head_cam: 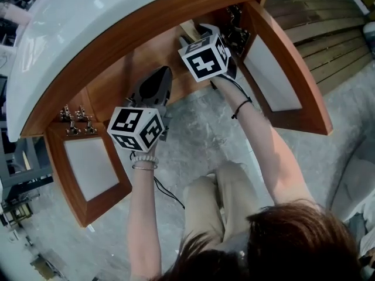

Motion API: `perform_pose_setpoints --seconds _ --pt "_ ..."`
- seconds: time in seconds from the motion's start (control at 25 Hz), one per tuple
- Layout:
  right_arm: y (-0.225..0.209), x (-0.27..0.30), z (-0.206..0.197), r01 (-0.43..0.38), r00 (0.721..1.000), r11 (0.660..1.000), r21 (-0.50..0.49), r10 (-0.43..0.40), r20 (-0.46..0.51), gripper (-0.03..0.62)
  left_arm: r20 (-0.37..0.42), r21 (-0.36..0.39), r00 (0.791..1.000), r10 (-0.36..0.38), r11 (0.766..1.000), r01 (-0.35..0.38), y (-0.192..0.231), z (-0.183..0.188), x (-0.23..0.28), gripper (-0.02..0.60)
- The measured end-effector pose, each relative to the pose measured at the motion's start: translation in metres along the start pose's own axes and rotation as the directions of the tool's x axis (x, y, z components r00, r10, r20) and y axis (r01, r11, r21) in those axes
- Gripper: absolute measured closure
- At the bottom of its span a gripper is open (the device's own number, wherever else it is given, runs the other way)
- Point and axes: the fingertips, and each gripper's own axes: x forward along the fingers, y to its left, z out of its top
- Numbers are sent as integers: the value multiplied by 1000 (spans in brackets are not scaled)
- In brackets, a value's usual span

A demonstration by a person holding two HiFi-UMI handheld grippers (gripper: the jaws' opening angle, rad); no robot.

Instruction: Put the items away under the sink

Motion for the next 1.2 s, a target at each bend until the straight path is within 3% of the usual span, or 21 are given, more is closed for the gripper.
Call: perform_pose_setpoints --seconds 0.6,0.88,1.2 --pt "21 -102 49 -89 996 993 75 88 18 373 -28 -114 999 -18 993 14 -61 56 -42 581" --pt "22 -155 68 -111 994 985 132 109 22 376 -38 -115 999 -30 993 26 -88 92 -61 581" --pt "27 -224 103 -150 988 969 197 140 63 450 -23 -158 999 -32 987 28 -121 133 -88 581"
